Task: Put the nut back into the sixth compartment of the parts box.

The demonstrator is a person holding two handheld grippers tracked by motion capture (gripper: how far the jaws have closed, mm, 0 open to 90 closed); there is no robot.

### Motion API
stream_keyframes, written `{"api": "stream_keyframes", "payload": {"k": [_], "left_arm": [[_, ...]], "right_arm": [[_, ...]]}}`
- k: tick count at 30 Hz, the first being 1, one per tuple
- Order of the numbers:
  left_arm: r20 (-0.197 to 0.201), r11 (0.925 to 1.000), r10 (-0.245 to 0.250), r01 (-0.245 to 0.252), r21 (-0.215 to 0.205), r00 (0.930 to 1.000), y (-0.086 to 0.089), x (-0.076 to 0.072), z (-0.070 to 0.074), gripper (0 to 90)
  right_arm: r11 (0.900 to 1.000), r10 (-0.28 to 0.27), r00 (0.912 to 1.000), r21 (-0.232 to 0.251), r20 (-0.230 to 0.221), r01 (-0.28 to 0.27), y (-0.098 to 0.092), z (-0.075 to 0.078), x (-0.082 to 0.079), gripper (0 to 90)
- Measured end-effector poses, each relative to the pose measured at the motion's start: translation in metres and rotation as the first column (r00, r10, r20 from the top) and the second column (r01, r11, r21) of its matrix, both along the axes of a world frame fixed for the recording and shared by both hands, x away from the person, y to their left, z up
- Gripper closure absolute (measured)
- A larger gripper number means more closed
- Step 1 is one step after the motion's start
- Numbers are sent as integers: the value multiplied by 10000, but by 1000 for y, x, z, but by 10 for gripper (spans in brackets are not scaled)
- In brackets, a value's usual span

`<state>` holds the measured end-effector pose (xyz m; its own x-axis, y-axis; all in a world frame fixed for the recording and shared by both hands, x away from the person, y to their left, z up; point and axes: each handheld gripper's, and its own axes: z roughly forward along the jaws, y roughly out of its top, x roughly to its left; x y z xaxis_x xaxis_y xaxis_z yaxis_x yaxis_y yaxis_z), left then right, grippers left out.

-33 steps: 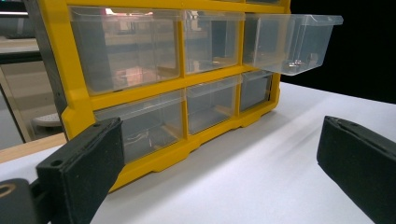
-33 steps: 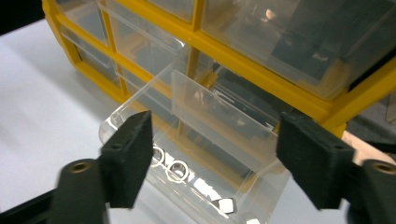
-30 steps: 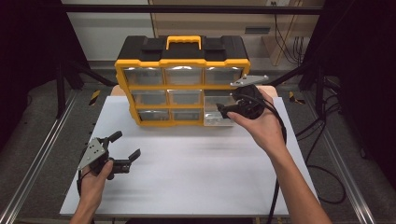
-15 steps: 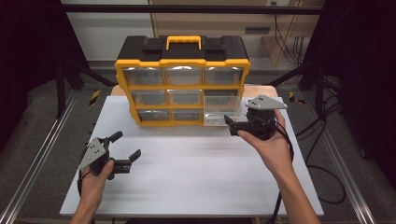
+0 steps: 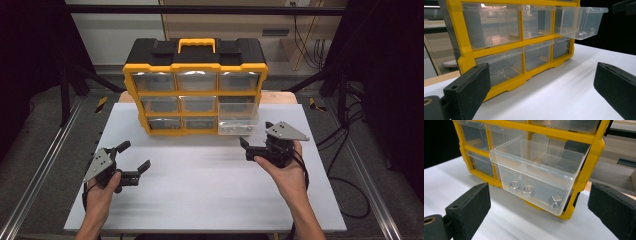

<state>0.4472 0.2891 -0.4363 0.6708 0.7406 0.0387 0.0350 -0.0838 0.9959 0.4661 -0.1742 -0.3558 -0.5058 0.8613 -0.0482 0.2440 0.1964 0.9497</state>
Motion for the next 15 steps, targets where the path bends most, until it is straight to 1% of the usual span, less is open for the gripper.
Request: {"api": "stream_keyframes", "payload": {"k": [2,3,4,5,7,11,14,15], "left_arm": [[9,10000,19,-19,-14,10000,0,0,0,10],[14,10000,20,-20,-15,10000,0,0,0,10],[15,10000,18,-18,2,10000,0,0,0,10],[15,10000,17,-17,17,10000,1,0,0,10],[23,10000,25,-25,-4,10000,1,0,1,10],[26,10000,19,-19,-16,10000,1,0,1,10],[53,10000,52,-52,-45,10000,2,0,1,10],[52,10000,56,-56,-39,10000,2,0,1,10]], "right_arm": [[9999,67,10000,105,33,-68,-1,-7,0,43],[9998,177,9998,-55,43,-177,-1,-11,0,40],[9998,147,9999,-163,-1,-147,-2,-13,0,42],[9999,69,10000,-127,-2,-69,-2,-15,0,47],[9999,104,9999,-46,-26,-104,-2,-18,-1,48],[9996,89,10000,-252,-10,-89,-1,-24,-4,63],[10000,22,10000,-93,-66,-23,-3,-28,-6,95],[10000,-10,10000,-73,-8,10,-3,-29,-6,98]]}}
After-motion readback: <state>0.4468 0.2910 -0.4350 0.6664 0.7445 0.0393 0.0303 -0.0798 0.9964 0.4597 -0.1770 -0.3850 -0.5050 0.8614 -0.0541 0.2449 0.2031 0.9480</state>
